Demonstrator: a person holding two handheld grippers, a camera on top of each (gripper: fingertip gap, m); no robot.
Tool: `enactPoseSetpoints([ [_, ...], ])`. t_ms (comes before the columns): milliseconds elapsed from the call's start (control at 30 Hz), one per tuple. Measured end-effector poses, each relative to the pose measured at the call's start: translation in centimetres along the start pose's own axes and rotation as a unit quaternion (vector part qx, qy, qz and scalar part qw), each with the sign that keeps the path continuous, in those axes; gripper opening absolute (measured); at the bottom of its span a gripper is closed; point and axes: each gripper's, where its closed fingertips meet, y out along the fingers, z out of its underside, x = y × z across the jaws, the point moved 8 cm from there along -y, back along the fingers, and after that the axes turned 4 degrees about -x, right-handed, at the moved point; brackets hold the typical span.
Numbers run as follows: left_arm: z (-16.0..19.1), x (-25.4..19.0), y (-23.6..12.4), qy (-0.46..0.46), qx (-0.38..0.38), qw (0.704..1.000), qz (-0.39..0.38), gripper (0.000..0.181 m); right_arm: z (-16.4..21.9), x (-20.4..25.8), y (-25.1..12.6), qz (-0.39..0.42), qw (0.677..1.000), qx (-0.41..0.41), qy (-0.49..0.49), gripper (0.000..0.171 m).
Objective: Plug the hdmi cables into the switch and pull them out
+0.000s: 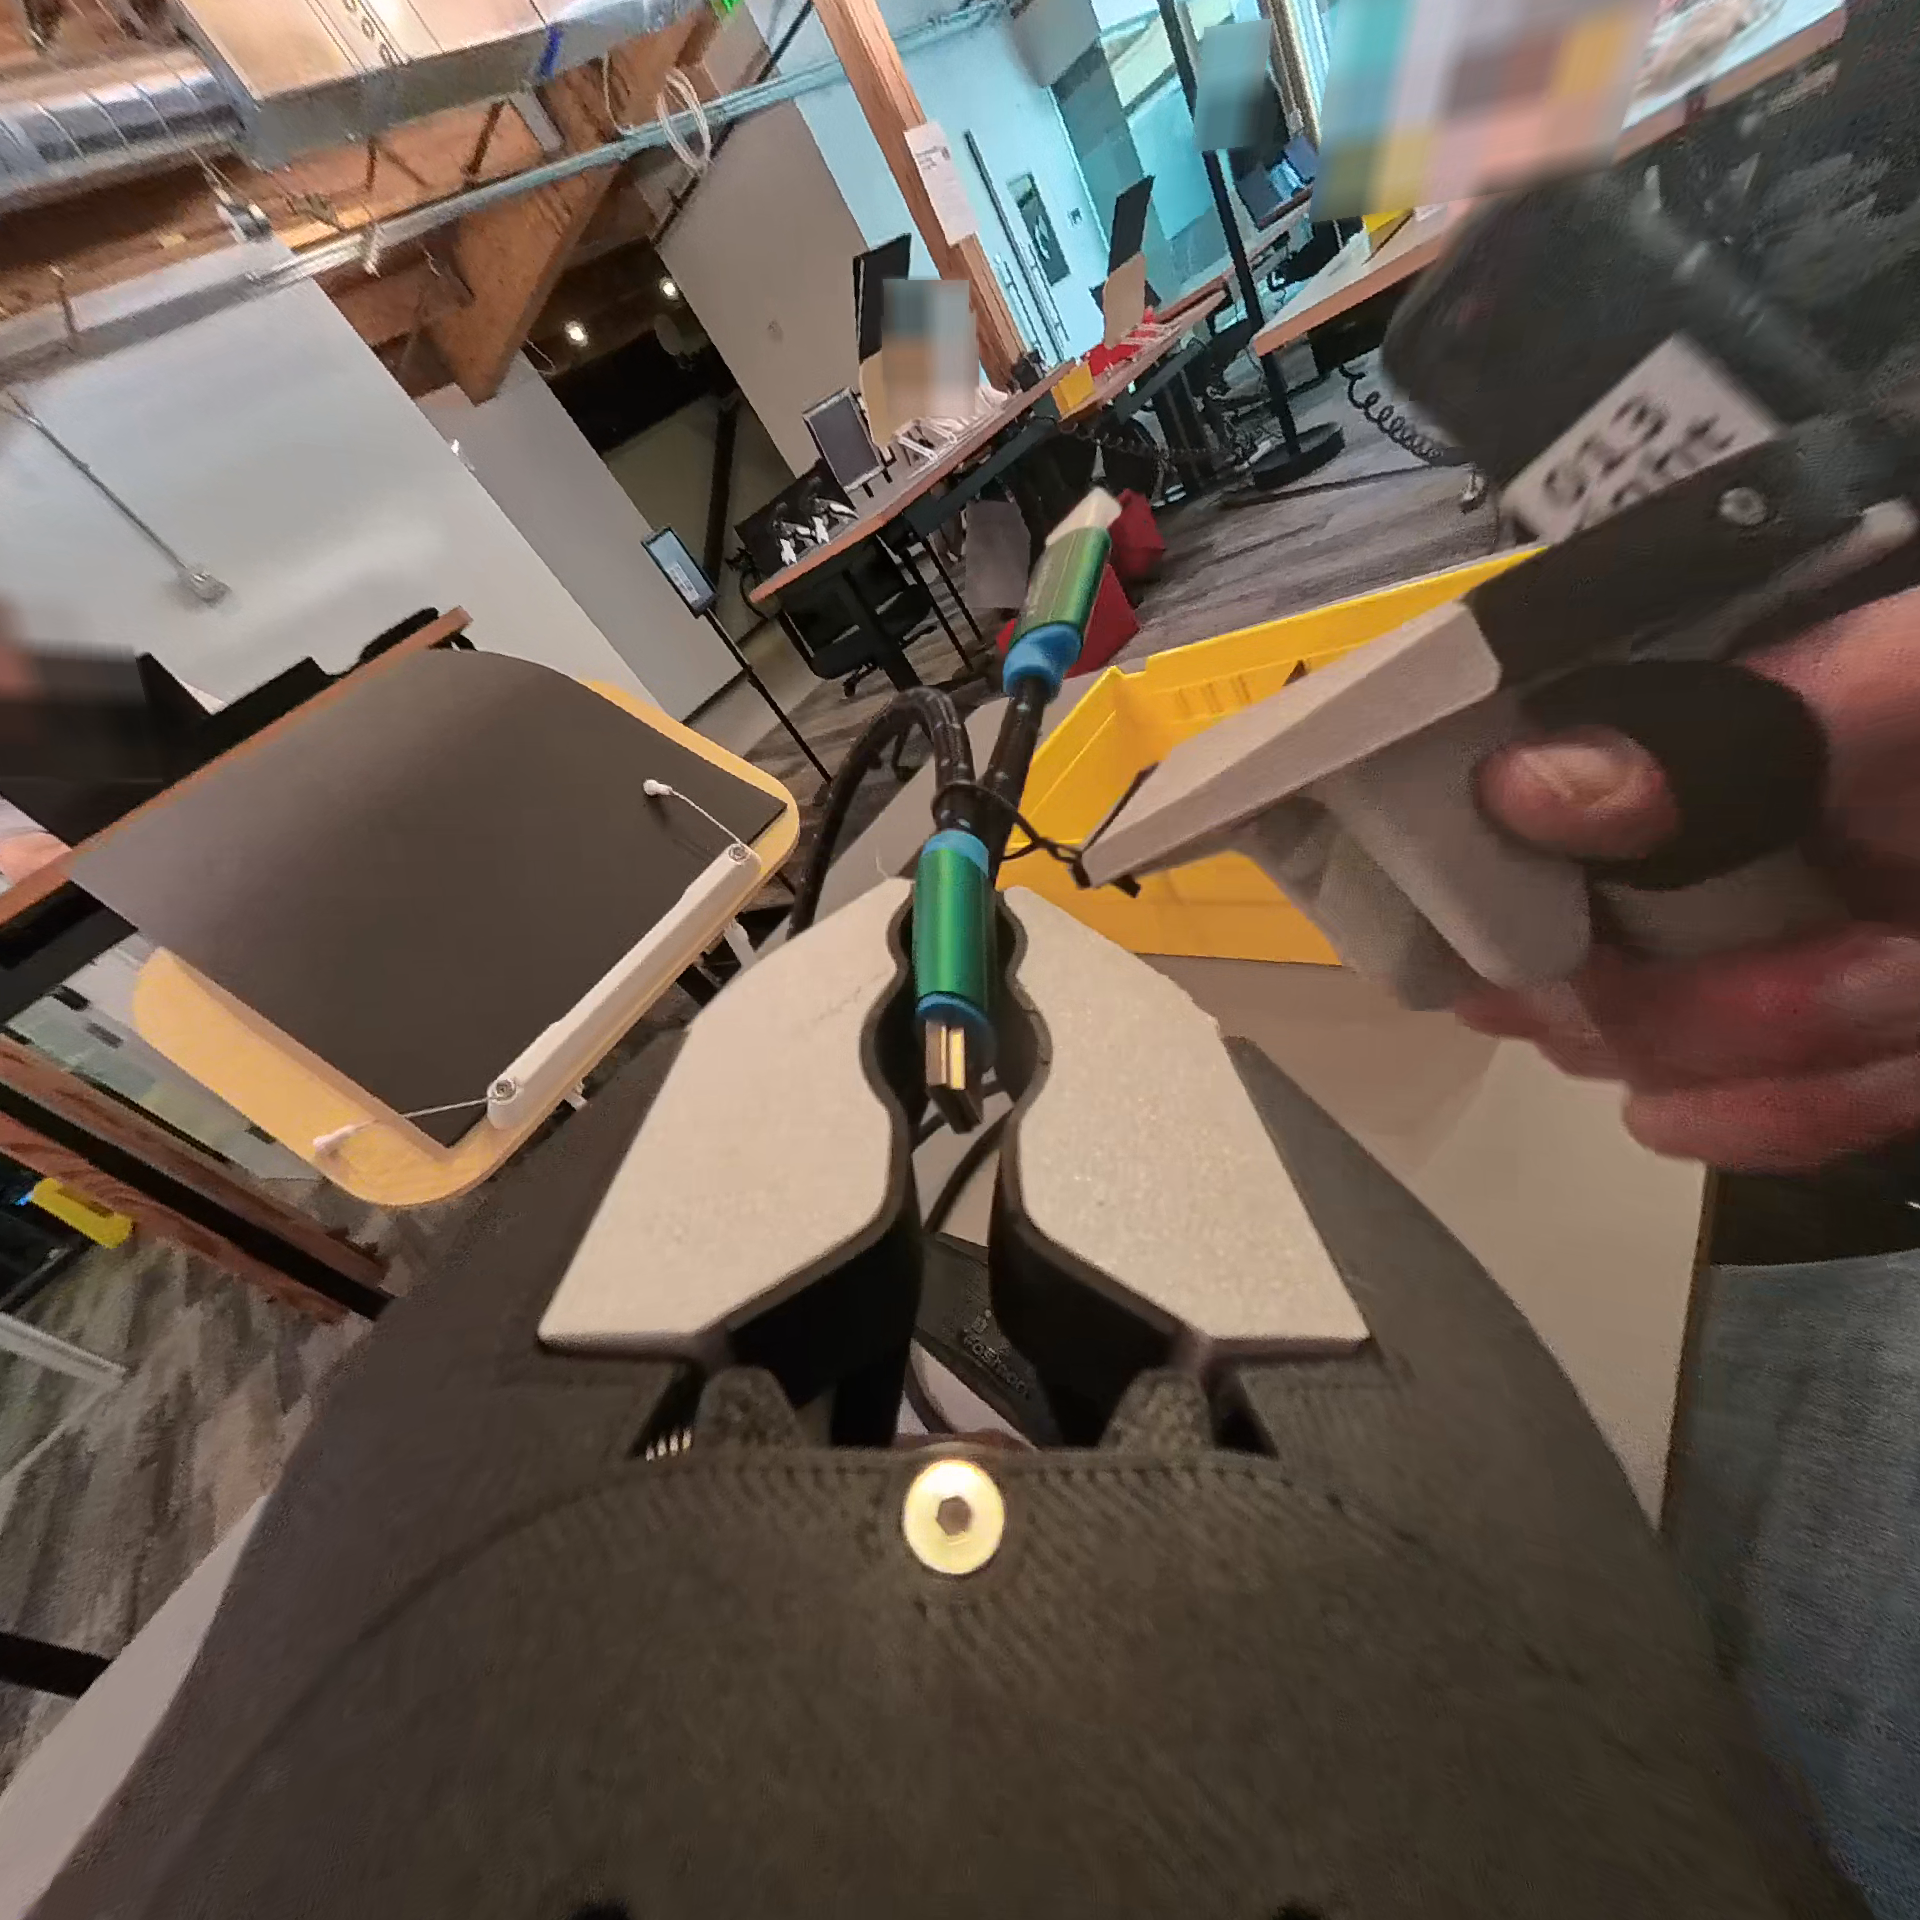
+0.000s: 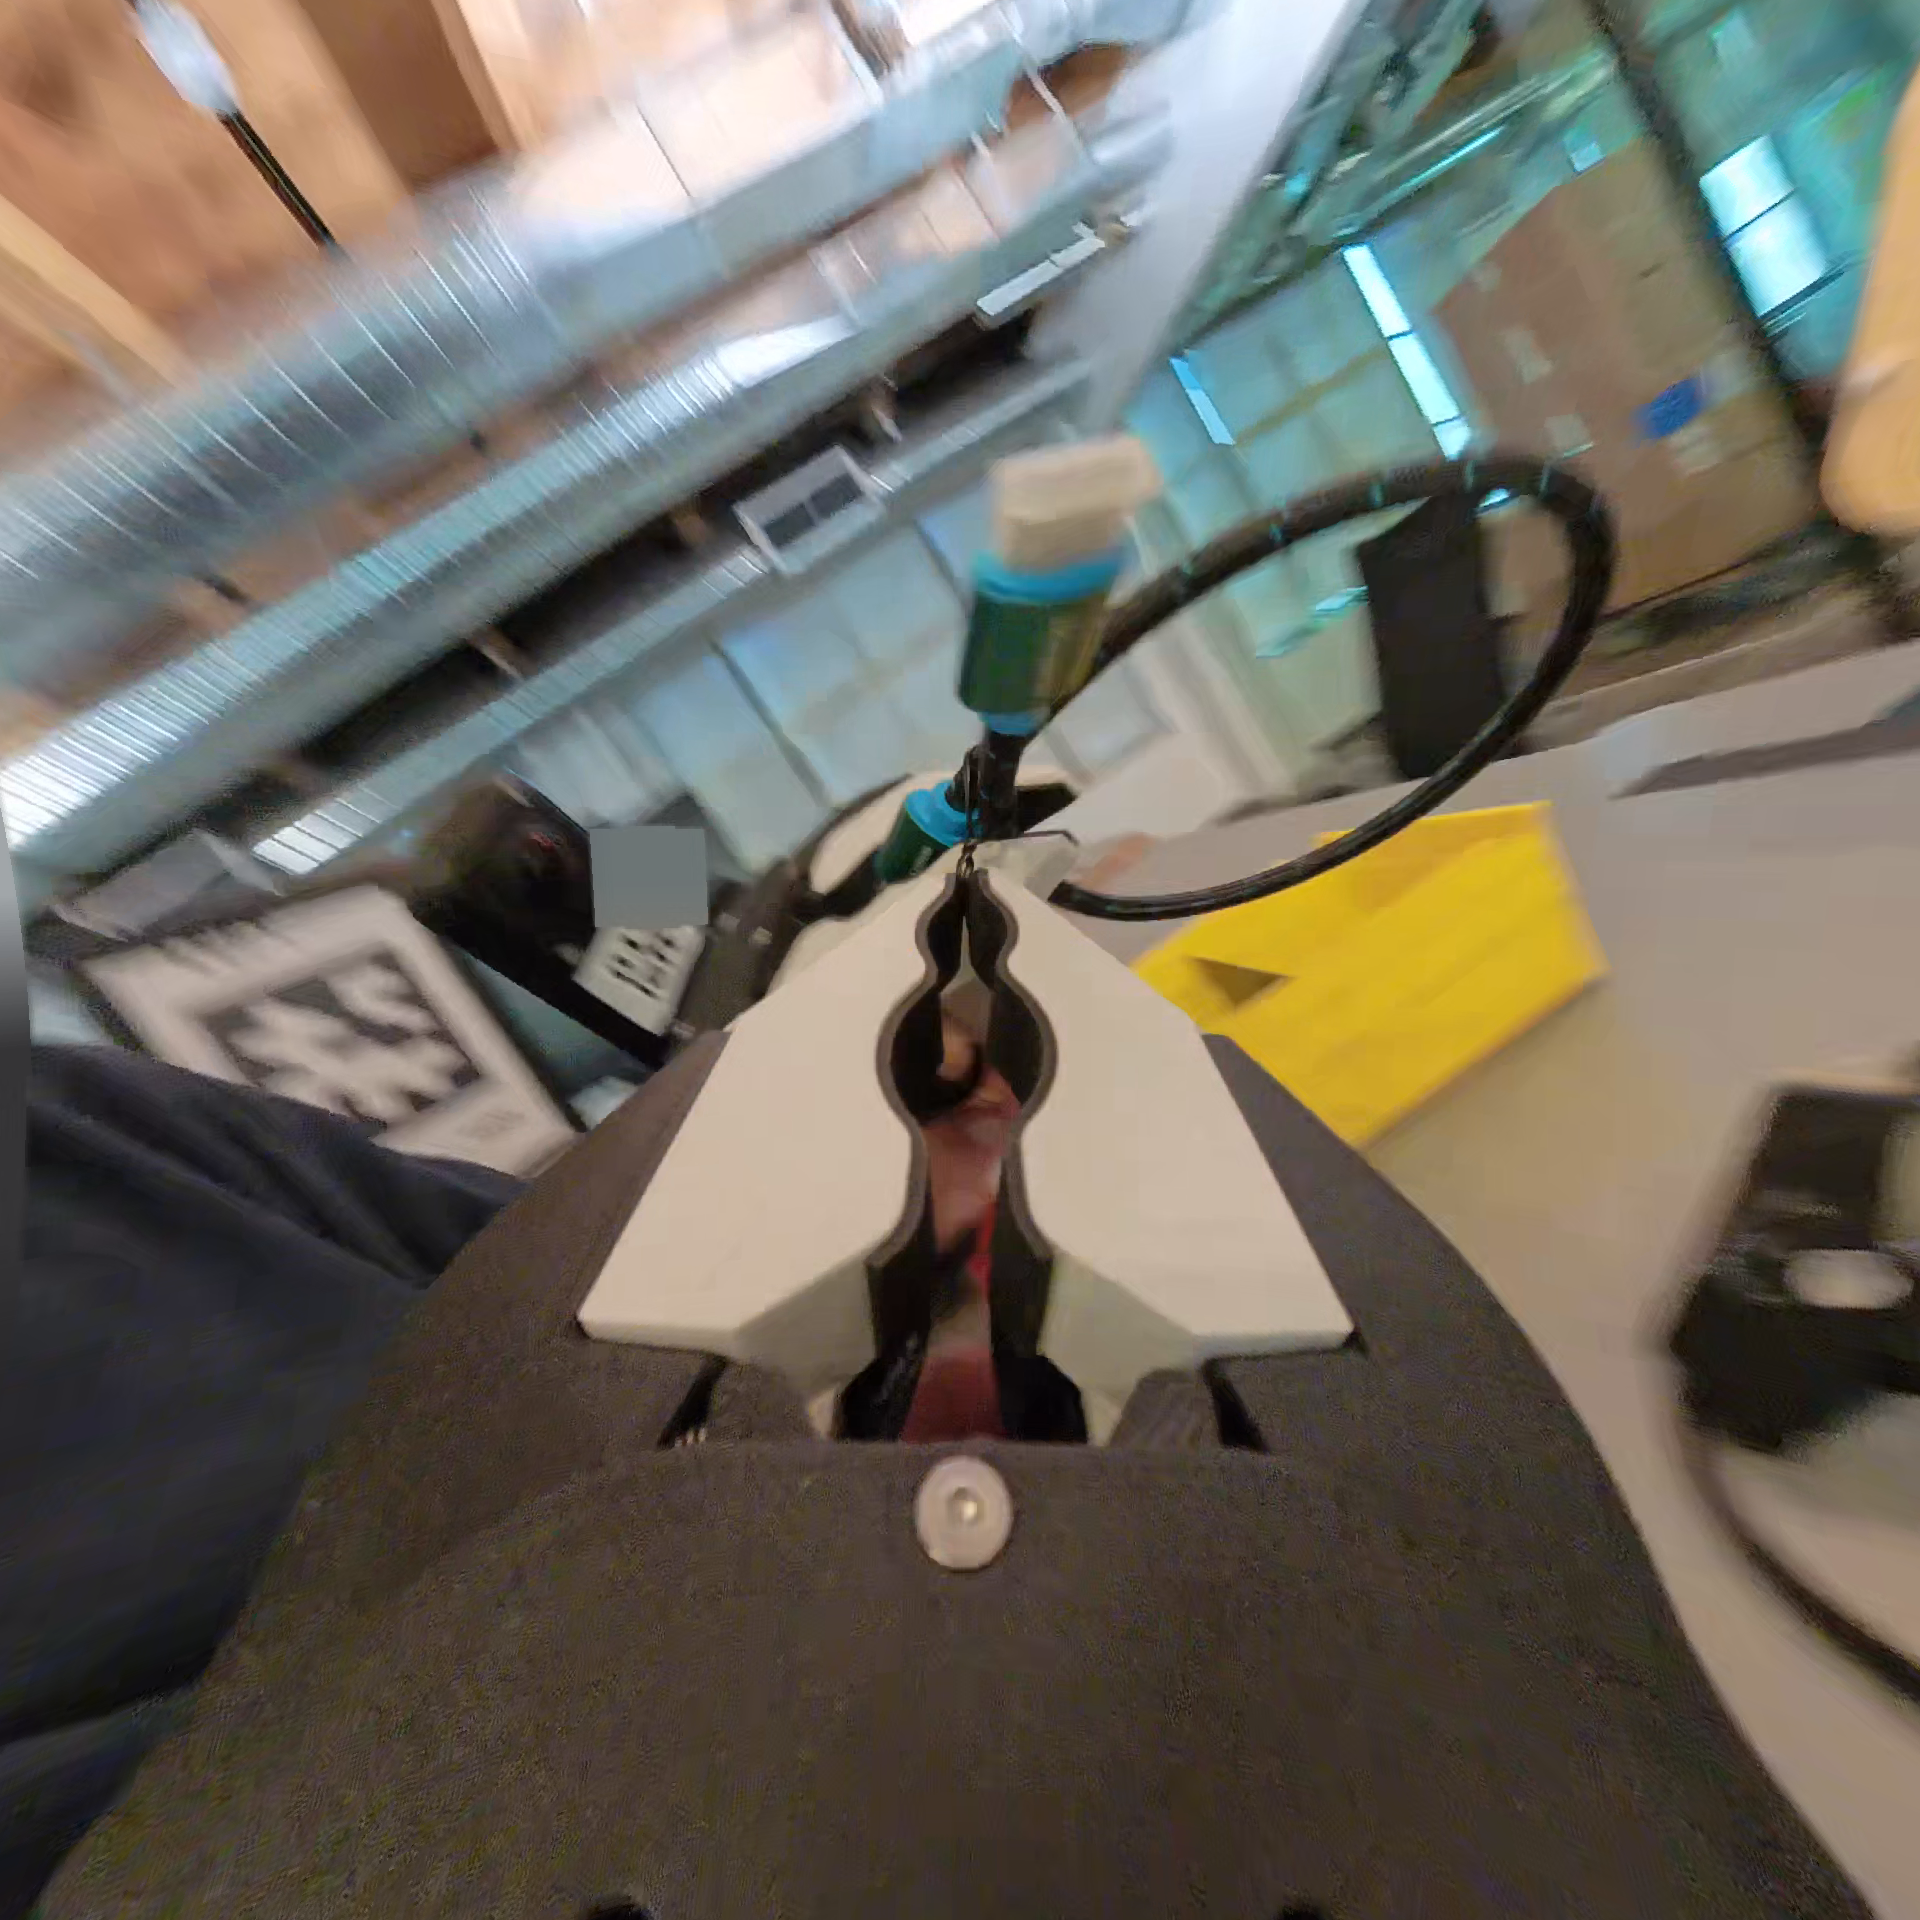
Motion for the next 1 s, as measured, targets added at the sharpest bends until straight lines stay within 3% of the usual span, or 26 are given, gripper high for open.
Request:
enactPoseSetpoints([
  [67, -0.2, -0.1, -0.2, 0.018, -0.021, 1.0, -0.01, 0.009, 0.8, -0.5, 0.2, -0.073, 0.987, -0.043, 0.135, 0.0],
  [300, -0.3, -1.2, -0.5, 0.092, -0.078, 0.992, -0.022, 0.01, 2.8, -0.2, 0.5, -0.212, 0.936, -0.098, 0.262, 0.0],
  [367, -0.7, -1.1, -0.8, 0.094, -0.087, 0.992, -0.021, 0.01, 2.8, 0.0, 0.8, -0.212, 0.938, -0.1, 0.256, 0.0],
  [500, 0.3, -0.2, -0.5, 0.058, -0.052, 0.997, -0.027, 0.01, 2.0, -0.7, 0.5, -0.103, 0.988, -0.053, 0.102, 0.001],
  [567, 0.5, 0.5, -0.3, 0.041, -0.035, 0.998, -0.03, 0.01, 1.6, -0.5, 0.3, -0.029, 0.999, -0.017, -0.011, 0.024],
  [600, 0.5, 0.7, -0.3, 0.036, -0.029, 0.998, -0.032, 0.01, 1.4, -0.1, 0.2, 0.007, 0.996, 0.007, -0.09, 0.024],
  [667, 0.5, 0.9, -0.2, 0.031, -0.016, 0.999, -0.034, 0.01, 1.0, 1.1, 0.5, 0.07, 0.966, 0.054, -0.243, 0.019],
  [800, 0.7, 0.3, 0.2, 0.052, 0.006, 0.998, -0.033, 0.009, 0.4, 3.1, 1.6, 0.165, 0.868, 0.104, -0.456, 0.013],
  [900, 0.6, -0.2, 0.3, 0.067, 0.013, 0.997, -0.034, 0.01, 0.7, 3.3, 1.9, 0.196, 0.826, 0.12, -0.515, 0.009],
  [1000, 0.6, -0.2, 0.3, 0.068, 0.014, 0.997, -0.033, 0.009, 0.5, 3.0, 1.4, 0.211, 0.821, 0.124, -0.516, 0.011],
])
